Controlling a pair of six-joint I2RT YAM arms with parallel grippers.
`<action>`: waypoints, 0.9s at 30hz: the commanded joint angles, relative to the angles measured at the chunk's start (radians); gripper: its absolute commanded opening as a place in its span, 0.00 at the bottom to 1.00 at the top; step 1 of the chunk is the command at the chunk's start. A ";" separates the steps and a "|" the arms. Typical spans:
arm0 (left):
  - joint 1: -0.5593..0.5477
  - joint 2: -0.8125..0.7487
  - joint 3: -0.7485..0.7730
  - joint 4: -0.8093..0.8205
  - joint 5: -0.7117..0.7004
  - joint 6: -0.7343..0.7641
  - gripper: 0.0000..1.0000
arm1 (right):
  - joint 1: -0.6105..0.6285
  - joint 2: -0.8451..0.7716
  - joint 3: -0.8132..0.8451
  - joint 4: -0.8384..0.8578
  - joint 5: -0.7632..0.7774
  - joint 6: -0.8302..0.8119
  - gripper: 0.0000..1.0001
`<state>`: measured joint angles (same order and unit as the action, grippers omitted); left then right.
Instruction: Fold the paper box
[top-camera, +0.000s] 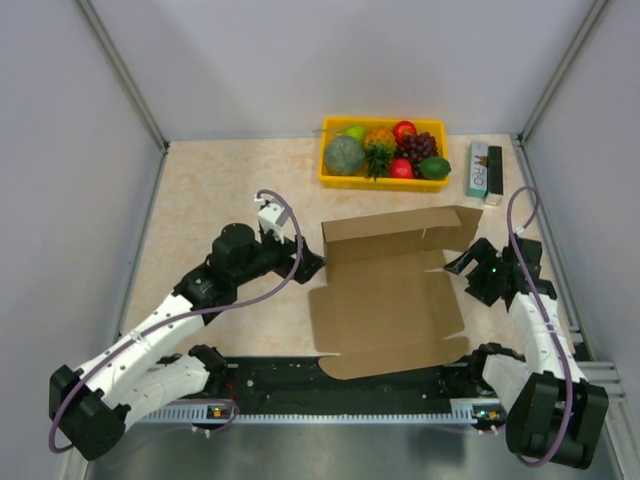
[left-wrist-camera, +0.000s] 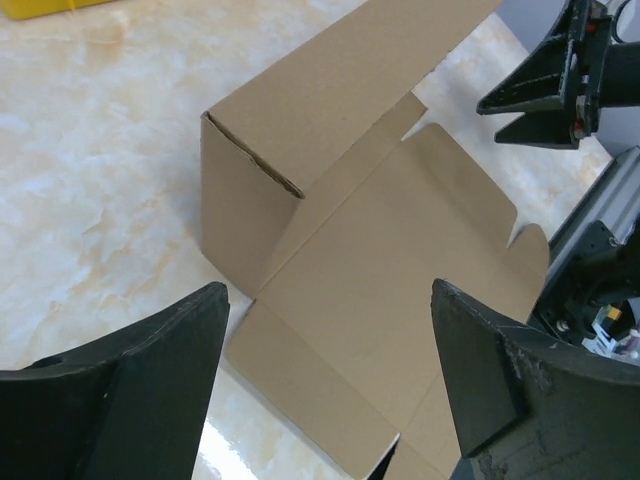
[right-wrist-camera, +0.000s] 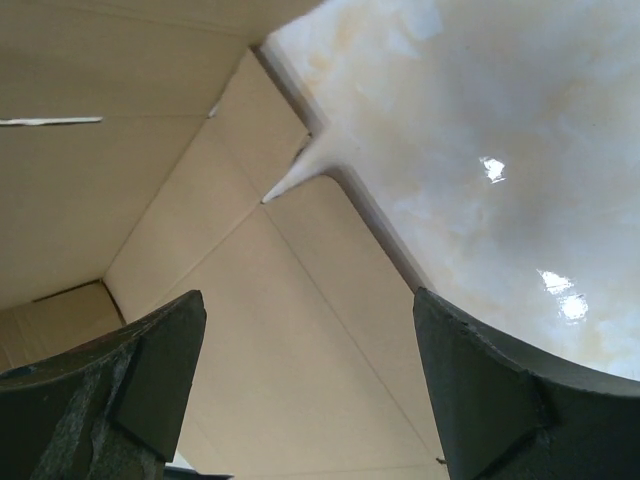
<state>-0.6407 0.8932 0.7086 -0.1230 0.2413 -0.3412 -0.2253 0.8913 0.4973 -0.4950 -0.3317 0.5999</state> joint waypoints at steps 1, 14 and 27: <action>-0.017 0.048 0.090 -0.024 -0.129 0.074 0.86 | -0.005 0.070 -0.019 0.021 0.042 0.057 0.83; -0.355 0.288 -0.061 0.327 -0.835 0.065 0.75 | -0.003 0.083 0.001 0.041 0.020 0.072 0.83; -0.439 0.630 0.032 0.508 -1.228 0.064 0.64 | -0.003 -0.040 0.052 -0.007 0.002 0.069 0.82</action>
<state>-1.0607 1.4807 0.7017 0.2508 -0.8352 -0.2661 -0.2253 0.9058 0.4889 -0.4953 -0.3130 0.6594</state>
